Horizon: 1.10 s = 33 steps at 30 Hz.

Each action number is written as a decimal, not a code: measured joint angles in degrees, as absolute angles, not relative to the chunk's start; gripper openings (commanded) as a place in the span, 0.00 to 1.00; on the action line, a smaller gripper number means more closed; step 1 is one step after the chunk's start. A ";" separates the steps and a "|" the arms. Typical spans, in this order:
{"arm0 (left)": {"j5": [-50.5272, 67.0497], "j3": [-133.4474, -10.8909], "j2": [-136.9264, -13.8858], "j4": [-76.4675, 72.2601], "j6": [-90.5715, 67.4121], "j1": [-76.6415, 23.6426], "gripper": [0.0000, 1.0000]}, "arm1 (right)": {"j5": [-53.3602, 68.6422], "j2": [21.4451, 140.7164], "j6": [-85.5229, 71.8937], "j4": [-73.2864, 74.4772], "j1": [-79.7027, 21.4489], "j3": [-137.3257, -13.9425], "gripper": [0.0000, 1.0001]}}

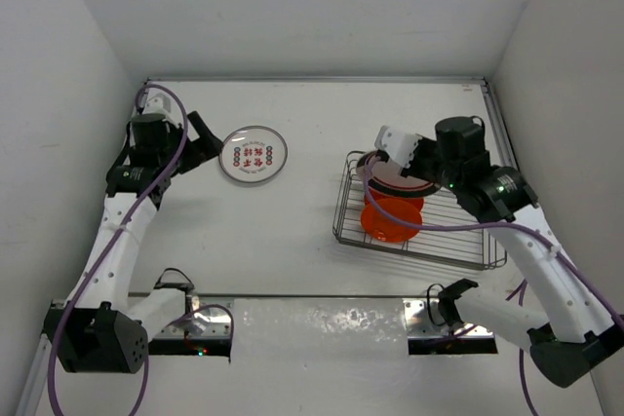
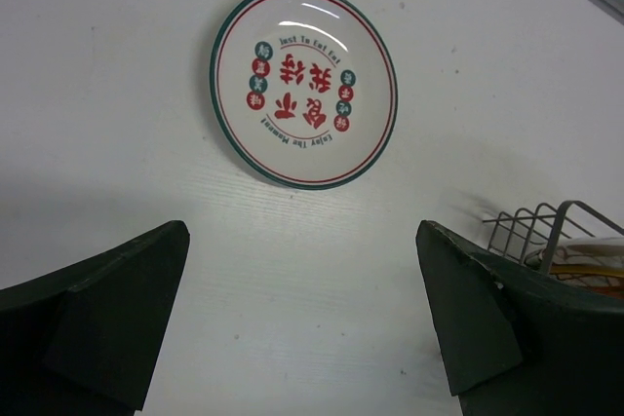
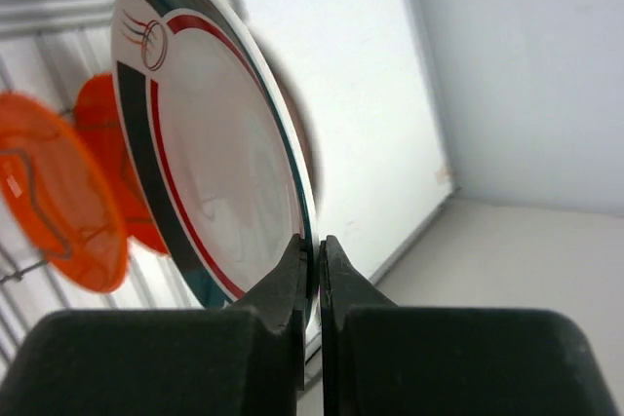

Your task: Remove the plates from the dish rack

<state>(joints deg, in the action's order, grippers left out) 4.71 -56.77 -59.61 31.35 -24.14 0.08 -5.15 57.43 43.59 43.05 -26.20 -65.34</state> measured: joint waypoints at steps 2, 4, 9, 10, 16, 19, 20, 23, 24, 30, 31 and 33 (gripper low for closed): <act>5.80 -57.74 -59.51 31.77 -23.97 0.08 1.00 | -4.97 57.30 43.55 43.48 -26.20 -69.30 0.00; 8.16 -58.63 -59.05 31.55 -23.70 0.08 1.00 | -4.19 57.04 43.18 43.94 -26.17 -73.54 0.00; 23.90 -58.65 -56.86 23.57 -23.40 -0.10 1.00 | 0.95 55.77 34.46 41.21 -26.17 -79.64 0.00; 27.29 -58.22 -56.49 20.36 -23.97 -0.43 1.00 | 2.33 55.99 30.48 39.94 -26.17 -80.09 0.00; 39.72 -55.46 -54.08 2.07 -27.97 -6.66 1.00 | 9.21 61.69 -1.17 28.23 -26.28 -79.46 0.00; 41.15 -56.38 -55.11 -0.34 -28.34 -8.93 1.00 | 12.32 63.59 -14.92 18.39 -26.28 -70.87 0.00; 41.06 -57.08 -55.90 -0.27 -28.29 -9.08 1.00 | 13.37 64.18 -18.65 16.08 -26.28 -68.29 0.00; 40.23 -59.33 -60.07 0.86 -27.66 -9.08 0.96 | 16.14 66.02 -28.49 9.72 -26.28 -62.61 0.00; 40.14 -59.48 -61.23 1.32 -27.49 -9.08 0.94 | 16.86 66.54 -30.92 7.99 -26.28 -61.82 0.00; 37.01 -59.51 -66.30 7.14 -27.09 -9.30 0.92 | 19.75 67.57 -39.83 -3.90 -26.28 -61.17 0.00; 36.49 -59.51 -66.37 7.66 -26.89 -9.32 0.92 | 19.88 67.57 -40.47 -5.06 -26.30 -61.17 0.00; 35.79 -59.53 -66.28 8.14 -26.85 -9.34 0.52 | 20.18 67.61 -41.23 -6.04 -26.30 -61.14 0.00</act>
